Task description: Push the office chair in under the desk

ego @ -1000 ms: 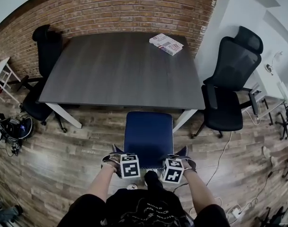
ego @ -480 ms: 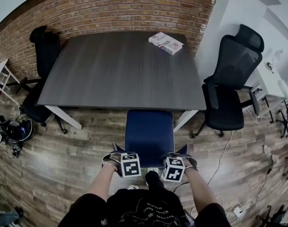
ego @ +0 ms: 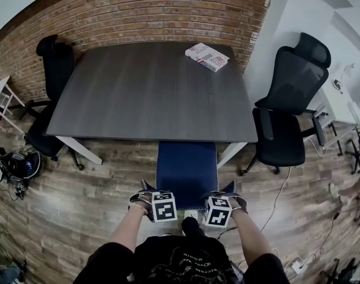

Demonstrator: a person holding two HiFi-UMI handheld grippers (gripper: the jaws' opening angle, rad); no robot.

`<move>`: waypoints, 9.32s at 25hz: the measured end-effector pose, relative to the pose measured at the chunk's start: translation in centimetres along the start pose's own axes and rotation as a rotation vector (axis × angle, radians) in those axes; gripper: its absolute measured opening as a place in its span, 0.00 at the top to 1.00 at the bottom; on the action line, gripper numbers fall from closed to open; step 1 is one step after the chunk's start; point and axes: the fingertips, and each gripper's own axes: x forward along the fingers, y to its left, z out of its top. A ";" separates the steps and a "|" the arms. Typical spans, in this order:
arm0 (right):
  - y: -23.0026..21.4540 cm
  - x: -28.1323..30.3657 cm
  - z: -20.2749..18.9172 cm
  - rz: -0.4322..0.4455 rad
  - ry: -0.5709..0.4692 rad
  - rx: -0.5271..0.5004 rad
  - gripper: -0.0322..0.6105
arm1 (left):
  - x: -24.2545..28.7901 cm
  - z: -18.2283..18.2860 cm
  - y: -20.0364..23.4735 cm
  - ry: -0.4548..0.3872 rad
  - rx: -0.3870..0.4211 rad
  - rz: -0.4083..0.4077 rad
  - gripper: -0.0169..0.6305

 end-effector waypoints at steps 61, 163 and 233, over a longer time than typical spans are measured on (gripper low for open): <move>-10.0 -0.8 -2.2 0.047 -0.018 -0.028 0.78 | -0.2 3.4 9.3 0.014 -0.091 0.023 0.77; -19.5 0.8 1.4 -0.027 -0.014 0.015 0.79 | -2.4 0.6 19.8 0.026 -0.010 0.057 0.78; -20.6 -4.4 2.1 -0.081 -0.301 0.298 0.55 | -7.3 2.1 19.5 -0.272 -0.273 0.104 0.57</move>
